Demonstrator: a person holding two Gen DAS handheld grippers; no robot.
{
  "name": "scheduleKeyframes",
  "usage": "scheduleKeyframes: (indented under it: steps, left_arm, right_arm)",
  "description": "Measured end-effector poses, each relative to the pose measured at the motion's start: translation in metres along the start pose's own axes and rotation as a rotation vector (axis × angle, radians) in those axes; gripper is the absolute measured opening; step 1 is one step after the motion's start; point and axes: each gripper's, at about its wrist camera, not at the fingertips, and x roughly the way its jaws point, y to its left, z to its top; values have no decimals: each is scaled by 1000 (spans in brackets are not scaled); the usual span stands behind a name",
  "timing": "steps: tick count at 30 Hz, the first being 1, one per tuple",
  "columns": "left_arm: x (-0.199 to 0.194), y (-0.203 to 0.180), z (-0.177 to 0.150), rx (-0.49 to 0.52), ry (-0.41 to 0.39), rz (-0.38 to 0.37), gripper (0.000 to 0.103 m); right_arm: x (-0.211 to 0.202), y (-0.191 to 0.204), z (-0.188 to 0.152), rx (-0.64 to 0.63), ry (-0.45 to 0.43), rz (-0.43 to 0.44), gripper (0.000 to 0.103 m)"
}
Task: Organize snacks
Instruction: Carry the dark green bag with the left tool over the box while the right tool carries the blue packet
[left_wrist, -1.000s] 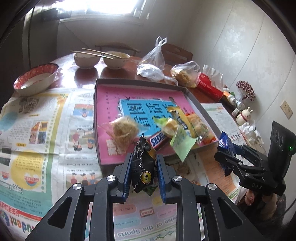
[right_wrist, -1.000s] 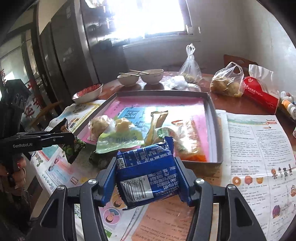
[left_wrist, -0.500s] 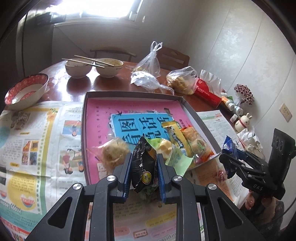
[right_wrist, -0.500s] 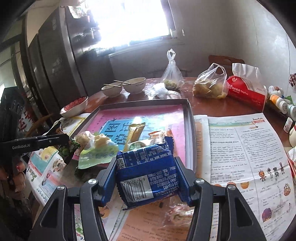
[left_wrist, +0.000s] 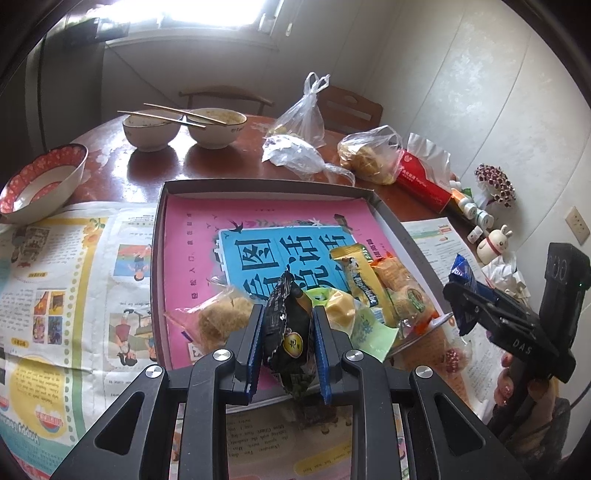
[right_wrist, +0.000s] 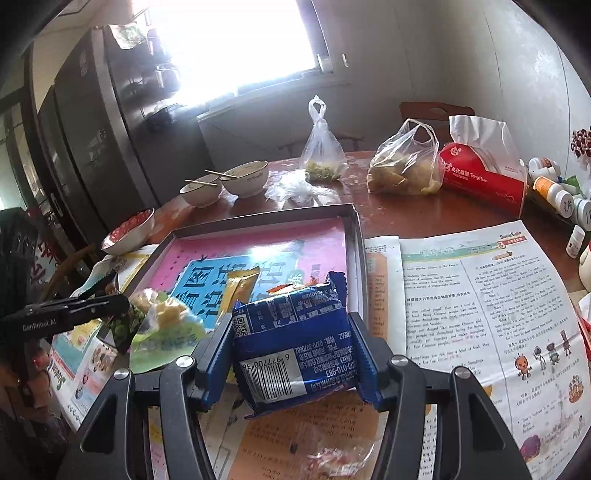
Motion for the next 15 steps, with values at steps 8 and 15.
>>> scheduleKeyframes:
  steps: [8,15]
  left_arm:
    - [12,2,3,-1,20,0,25]
    - [16,3,4,1,22,2,25]
  right_arm:
    - [11,-2,4,-13,12,-38,58]
    - [19,-6,9,0,20,-51,58]
